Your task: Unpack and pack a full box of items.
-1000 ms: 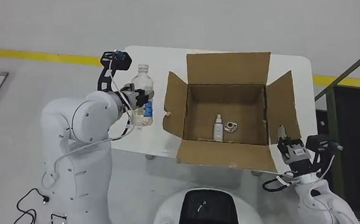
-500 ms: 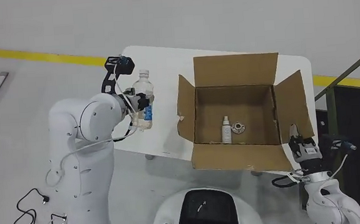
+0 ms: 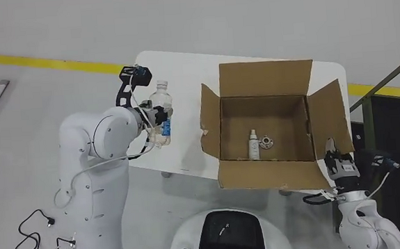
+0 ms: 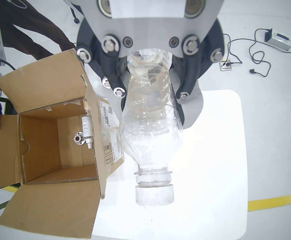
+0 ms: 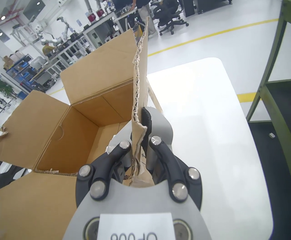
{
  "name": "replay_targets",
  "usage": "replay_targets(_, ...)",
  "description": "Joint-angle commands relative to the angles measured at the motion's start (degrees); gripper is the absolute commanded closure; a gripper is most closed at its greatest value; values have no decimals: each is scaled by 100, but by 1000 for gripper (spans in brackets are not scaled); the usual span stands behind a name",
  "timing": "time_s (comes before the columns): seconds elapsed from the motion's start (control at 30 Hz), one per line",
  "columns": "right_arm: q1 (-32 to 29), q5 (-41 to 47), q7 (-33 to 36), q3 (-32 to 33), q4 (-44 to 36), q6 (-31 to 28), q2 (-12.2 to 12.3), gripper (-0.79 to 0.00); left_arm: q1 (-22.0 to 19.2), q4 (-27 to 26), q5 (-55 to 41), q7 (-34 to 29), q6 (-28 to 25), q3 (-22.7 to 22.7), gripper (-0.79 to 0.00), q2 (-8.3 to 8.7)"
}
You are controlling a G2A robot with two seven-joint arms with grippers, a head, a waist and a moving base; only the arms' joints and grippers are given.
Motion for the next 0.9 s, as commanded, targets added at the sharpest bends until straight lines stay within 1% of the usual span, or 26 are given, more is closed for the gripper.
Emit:
replay_targets(0.0,8,148,-55,10,21,146,-20,0,105,140,21,7,-143,79,0,22)
replay_targets(0.13,36,292,-161,10,28,312,-52,0,205,453,162,79,-192,221,0,49)
replay_targets(0.27,77,381,-188,-40,16,389,-79,0,311,763,268,296,-164,391,0,61)
replay_targets(0.43,149,547,-208,-166,-19,524,-122,0,324,1196,304,739,-233,570,0,70)
replay_targets(0.5,173,557,-227,-238,-23,594,-139,0,309,1331,241,800,-279,614,0,69)
replay_targets(0.67,194,600,-308,-366,-43,776,-182,0,309,1331,241,800,-279,614,0,69)
replay_targets(0.87,195,605,-317,-369,-40,787,-185,0,309,1331,241,800,-279,614,0,69)
